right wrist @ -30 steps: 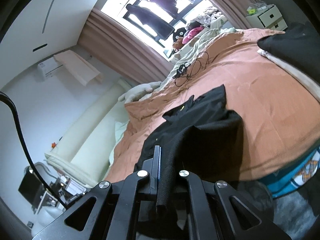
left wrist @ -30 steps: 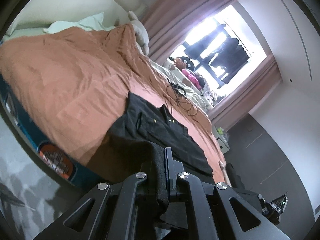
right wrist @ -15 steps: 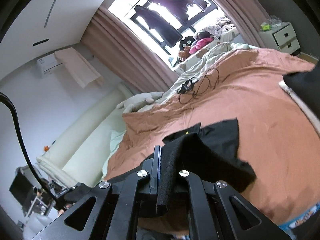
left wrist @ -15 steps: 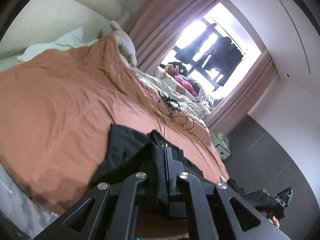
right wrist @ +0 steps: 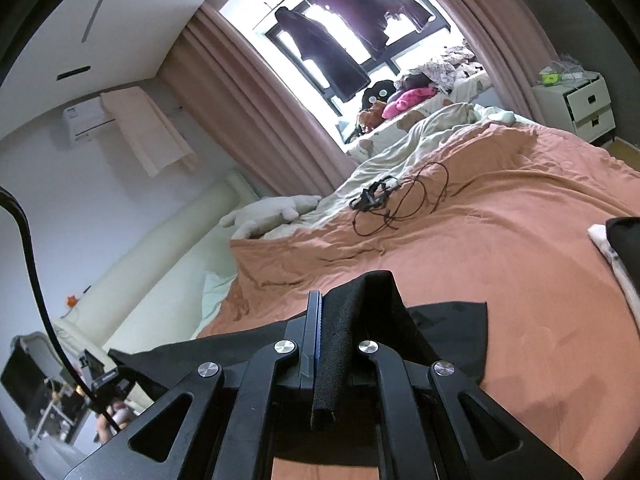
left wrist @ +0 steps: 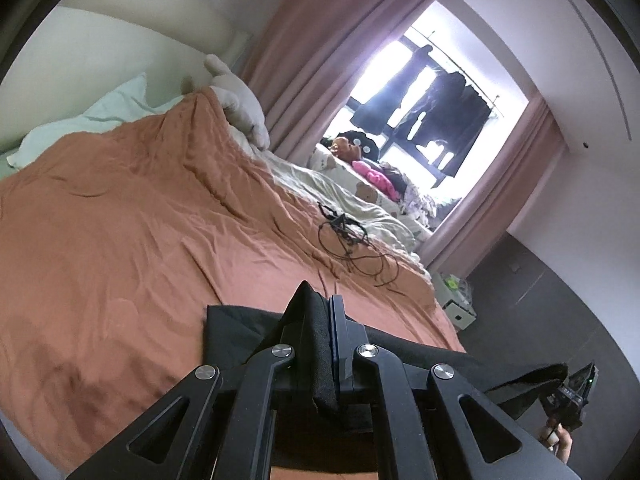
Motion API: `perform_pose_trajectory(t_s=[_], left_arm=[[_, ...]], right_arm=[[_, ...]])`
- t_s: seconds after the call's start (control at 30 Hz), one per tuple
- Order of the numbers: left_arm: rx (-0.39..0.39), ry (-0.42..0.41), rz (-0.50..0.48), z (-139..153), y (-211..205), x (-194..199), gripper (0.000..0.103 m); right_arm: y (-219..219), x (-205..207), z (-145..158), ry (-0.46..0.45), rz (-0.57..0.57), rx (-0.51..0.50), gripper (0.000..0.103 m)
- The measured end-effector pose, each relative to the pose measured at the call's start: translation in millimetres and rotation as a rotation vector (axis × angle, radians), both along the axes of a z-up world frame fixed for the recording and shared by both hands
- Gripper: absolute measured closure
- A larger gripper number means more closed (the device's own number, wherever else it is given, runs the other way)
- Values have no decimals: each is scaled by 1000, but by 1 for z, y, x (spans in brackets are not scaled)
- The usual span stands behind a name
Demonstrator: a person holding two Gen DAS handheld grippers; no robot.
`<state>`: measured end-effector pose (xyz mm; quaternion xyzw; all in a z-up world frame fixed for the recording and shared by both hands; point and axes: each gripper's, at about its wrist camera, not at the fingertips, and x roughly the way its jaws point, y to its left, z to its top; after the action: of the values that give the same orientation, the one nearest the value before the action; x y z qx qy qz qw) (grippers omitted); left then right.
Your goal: Fold large clothes
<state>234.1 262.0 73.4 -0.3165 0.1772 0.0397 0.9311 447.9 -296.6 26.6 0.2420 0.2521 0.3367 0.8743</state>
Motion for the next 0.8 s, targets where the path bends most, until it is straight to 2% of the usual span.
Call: perform_pose_trajectory(t_s=[0.2, 0.37, 0.57, 0.8], left_arm=[[5, 52, 21, -16, 18, 50, 99], [10, 104, 21, -40, 31, 96, 99], [5, 220, 28, -93, 47, 152, 99], [-16, 319, 20, -146, 58, 187, 99]], right_arm=[[15, 48, -12, 26, -17, -23, 99], [27, 91, -39, 65, -31, -46, 99], [41, 135, -86, 150, -48, -77, 99], [49, 168, -140, 262, -67, -109, 99]])
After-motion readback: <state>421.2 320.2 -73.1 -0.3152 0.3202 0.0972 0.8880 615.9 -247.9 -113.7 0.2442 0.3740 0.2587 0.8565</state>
